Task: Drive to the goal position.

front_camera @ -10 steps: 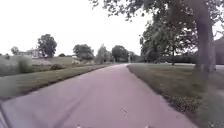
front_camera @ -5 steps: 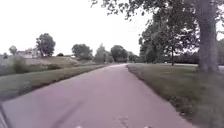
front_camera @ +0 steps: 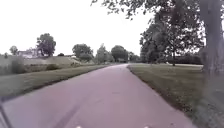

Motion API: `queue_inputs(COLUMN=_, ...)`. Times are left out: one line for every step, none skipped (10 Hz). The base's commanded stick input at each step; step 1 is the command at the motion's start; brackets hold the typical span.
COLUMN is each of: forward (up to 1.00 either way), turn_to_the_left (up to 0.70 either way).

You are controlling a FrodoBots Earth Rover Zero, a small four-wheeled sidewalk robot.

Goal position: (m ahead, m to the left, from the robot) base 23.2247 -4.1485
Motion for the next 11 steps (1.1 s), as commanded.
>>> queue_inputs(forward=0.70, turn_to_the_left=-0.02)
queue_inputs(forward=0.70, turn_to_the_left=-0.06)
queue_inputs(forward=0.70, turn_to_the_left=-0.09)
queue_inputs(forward=0.70, turn_to_the_left=-0.03)
queue_inputs(forward=0.70, turn_to_the_left=0.00)
queue_inputs(forward=0.70, turn_to_the_left=0.00)
queue_inputs(forward=0.70, turn_to_the_left=0.00)
queue_inputs(forward=0.70, turn_to_the_left=0.00)
queue_inputs(forward=0.70, turn_to_the_left=0.00)
queue_inputs(forward=0.70, turn_to_the_left=0.00)
queue_inputs(forward=0.70, turn_to_the_left=0.00)
